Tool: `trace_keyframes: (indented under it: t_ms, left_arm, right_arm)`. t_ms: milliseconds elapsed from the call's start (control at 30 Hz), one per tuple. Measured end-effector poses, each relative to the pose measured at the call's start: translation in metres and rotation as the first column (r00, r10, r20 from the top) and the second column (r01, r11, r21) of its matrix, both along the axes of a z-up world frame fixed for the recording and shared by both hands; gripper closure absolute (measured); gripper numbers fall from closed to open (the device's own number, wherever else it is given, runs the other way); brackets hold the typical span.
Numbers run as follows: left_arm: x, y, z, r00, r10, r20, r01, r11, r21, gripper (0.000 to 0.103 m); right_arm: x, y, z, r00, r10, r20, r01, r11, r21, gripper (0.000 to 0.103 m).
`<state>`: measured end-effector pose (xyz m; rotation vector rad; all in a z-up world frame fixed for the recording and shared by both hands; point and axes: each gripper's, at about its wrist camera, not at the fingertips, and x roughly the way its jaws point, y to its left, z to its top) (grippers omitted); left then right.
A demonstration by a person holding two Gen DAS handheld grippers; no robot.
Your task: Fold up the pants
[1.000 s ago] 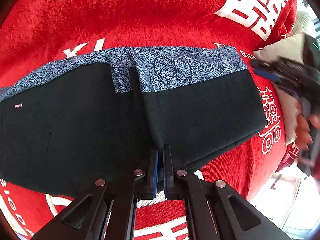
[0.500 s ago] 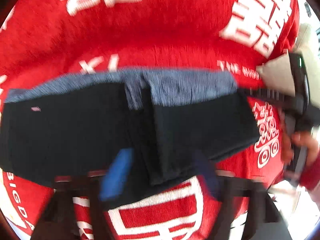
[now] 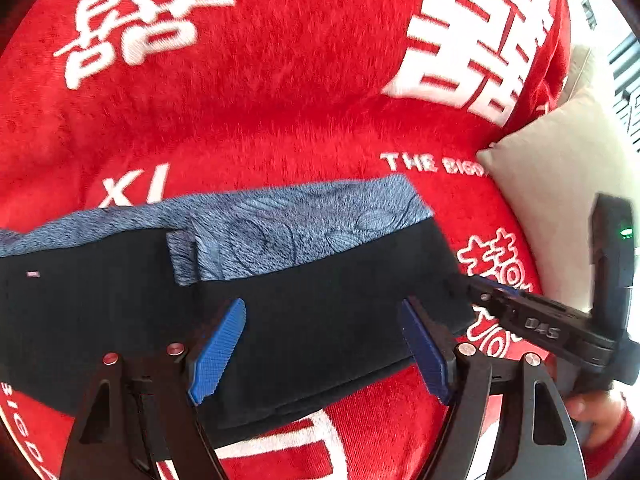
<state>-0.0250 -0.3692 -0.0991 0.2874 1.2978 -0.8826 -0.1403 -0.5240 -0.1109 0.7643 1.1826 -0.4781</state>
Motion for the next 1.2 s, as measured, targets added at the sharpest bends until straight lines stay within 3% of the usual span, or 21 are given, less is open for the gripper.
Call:
trace_keyframes:
  t_ms: [100,233,333,800,1033,1200]
  left_arm:
    - [0.000,-0.001,-0.029,1.000,0.022,-0.009,-0.021,0.993,0.118,0.024]
    - [0.000,0.010,-0.042,0.998,0.054,0.010,-0.055,0.983,0.173,0.024]
    - [0.003,0.019,-0.044,0.996,0.088,-0.026,-0.083,0.984,0.158,0.023]
    - [-0.003,0.010,-0.046,0.996,0.087,0.019,-0.089,0.979,0.184,0.022]
    - [-0.002,0.010,-0.046,0.995,0.093,0.028,-0.097,0.977,0.191,0.022]
    - [-0.004,0.008,-0.047,0.995,0.089,0.034,-0.094,0.976,0.197,0.022]
  right_arm:
    - [-0.002,-0.001,0.000,1.000,0.000,-0.005,0.000,1.000,0.001,0.062]
    - [-0.007,0.002,0.000,1.000,0.019,-0.010,-0.019,1.000,0.000,0.061]
    - [-0.007,0.006,0.001,1.000,0.024,-0.019,-0.024,1.000,-0.010,0.059]
    - [0.003,0.022,0.002,0.998,0.065,-0.016,-0.065,0.998,-0.018,0.055]
    - [0.001,0.023,0.013,0.998,0.052,0.034,-0.052,0.999,-0.014,0.055]
    - [0.004,0.023,-0.009,0.998,0.059,0.011,-0.059,0.997,0.052,0.049]
